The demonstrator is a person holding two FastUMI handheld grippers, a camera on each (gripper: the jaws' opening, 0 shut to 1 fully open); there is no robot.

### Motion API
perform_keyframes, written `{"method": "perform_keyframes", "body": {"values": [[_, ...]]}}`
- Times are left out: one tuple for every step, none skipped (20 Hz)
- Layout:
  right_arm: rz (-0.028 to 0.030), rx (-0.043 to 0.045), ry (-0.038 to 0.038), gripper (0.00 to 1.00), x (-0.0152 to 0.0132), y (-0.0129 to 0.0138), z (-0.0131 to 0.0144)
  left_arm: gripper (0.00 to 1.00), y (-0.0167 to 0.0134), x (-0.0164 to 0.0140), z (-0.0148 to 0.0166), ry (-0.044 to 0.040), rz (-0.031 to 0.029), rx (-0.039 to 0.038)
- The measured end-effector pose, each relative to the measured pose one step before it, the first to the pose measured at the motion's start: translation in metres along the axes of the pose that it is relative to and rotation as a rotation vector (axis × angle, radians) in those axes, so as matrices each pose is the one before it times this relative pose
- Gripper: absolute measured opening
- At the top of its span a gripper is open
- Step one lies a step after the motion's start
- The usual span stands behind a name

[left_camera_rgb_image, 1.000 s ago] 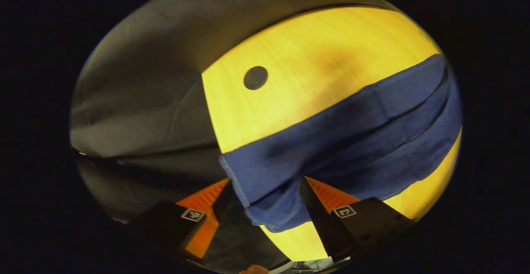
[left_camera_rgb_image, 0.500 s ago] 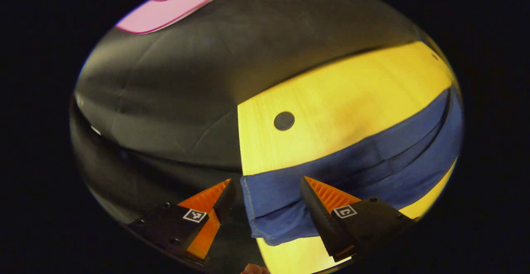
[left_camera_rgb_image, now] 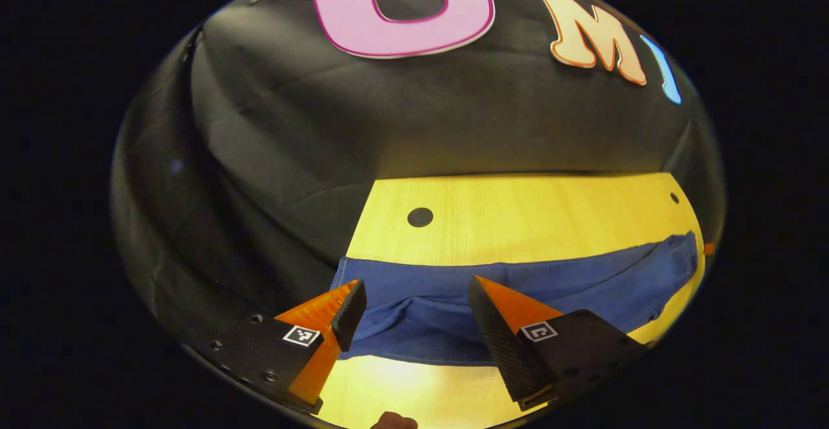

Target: Grasp the waist and the cuffs of the jeans and fold them to make the two legs overlap; first hold the waist and fold one-third of the jeans toward the cuffs, then hold the cuffs and fold the remaining one-third in the same direction to finish folding.

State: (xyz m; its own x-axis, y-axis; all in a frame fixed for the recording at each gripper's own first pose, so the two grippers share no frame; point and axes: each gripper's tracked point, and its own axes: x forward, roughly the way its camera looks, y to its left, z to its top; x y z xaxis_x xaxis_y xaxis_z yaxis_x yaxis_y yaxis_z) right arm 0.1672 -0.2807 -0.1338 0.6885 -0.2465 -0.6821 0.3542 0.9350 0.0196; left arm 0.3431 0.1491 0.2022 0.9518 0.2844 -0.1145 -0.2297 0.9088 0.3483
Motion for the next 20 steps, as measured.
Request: {"method": "perform_keyframes", "body": {"values": [[0.01347,-0.00164,0.02133,0.99,0.00788,-0.00247,-0.00842,0.97,0.00055,0.00122,0.00194,-0.02621,-0.00237,-0.0324],[0.0142,-0.00414,0.01954,0.96,0.00713,-0.00157,-0.0063,0.96,-0.00075,0.00058,0.0037,-0.03242,-0.00493,-0.03402],[0.01503,-0.00869,0.01399,0.96,0.006,-0.00186,-0.00524,0.96,0.00134,-0.00004,0.0017,-0.02601,-0.00457,-0.03258],[0.00942,-0.01384,0.01029,0.99,0.00575,-0.00239,-0.00232,0.96,0.00197,0.00083,0.00053,-0.01944,0.00442,-0.01934],[0.00743,-0.0143,0.00785,0.99,0.00396,-0.004,-0.00233,0.96,0.00199,0.00303,-0.00266,-0.00924,0.01225,-0.01456],[0.01217,-0.00724,0.00966,0.99,0.00382,-0.00271,-0.00274,0.96,0.00202,0.00316,-0.00274,-0.00758,0.01339,-0.01077],[0.00808,-0.00565,0.01125,0.99,0.00342,0.00134,-0.00154,0.96,-0.00068,0.00414,-0.00253,-0.011,0.00669,-0.00979],[0.00729,-0.00366,0.00861,0.96,0.00354,-0.00082,-0.00257,0.96,0.00116,0.00019,0.00214,-0.0169,0.00686,-0.0107],[0.0109,-0.00409,0.00033,1.0,0.00405,0.00077,-0.0013,0.96,-0.00086,-0.00145,0.00513,-0.03025,0.00156,-0.01408],[0.00775,-0.01006,-0.00407,1.0,0.00211,-0.00042,0.00048,0.96,-0.00183,-0.00186,0.00956,-0.03864,-0.00195,-0.01729],[0.00866,-0.00743,-0.00418,0.96,0.00084,-0.00003,-0.00051,0.96,-0.00162,-0.00468,0.01027,-0.03865,-0.00645,-0.01461],[0.00731,-0.00253,0.00115,0.96,-0.00047,0.00011,0.00066,0.96,-0.00364,-0.00572,0.01268,-0.02983,-0.00707,-0.00672],[0.00471,-0.00187,-0.00691,1.0,0.00088,-0.00026,0.00044,0.96,-0.00576,-0.01145,0.0152,-0.02642,-0.00516,0.00356],[0.00134,-0.00452,0.00309,0.96,-0.00011,0.00022,-0.00132,0.96,-0.00654,-0.01179,0.00988,-0.01876,-0.00564,0.00445],[-0.00233,-0.0092,-0.00255,1.0,0.00104,-0.00005,0.00043,0.96,-0.00784,-0.01138,0.01162,-0.02058,-0.00252,0.00021],[-0.00812,-0.01271,0.00324,1.0,-0.00147,0.00014,-0.00181,0.96,-0.00487,-0.00501,0.00964,-0.01272,-0.00389,-0.00849],[-0.00481,-0.01721,-0.00275,0.96,0.00186,0.00075,-0.00019,0.96,-0.00477,-0.00339,0.00919,-0.00811,-0.00392,-0.01427],[0.00174,-0.01257,-0.00182,0.96,-0.0008,0.00225,-0.00003,0.95,-0.00405,-0.00331,0.00801,-0.00715,-0.00485,-0.0179],[0.00472,0.00437,-0.0051,0.93,0.00069,0.00504,-0.0007,0.95,-0.00591,-0.00237,0.0067,-0.00801,-0.00846,-0.00947],[0.00068,-0.00154,-0.0091,0.85,0.00151,0.00191,0.00007,0.94,-0.00335,-0.00119,0.00619,-0.01109,0.00567,-0.00106]]}}
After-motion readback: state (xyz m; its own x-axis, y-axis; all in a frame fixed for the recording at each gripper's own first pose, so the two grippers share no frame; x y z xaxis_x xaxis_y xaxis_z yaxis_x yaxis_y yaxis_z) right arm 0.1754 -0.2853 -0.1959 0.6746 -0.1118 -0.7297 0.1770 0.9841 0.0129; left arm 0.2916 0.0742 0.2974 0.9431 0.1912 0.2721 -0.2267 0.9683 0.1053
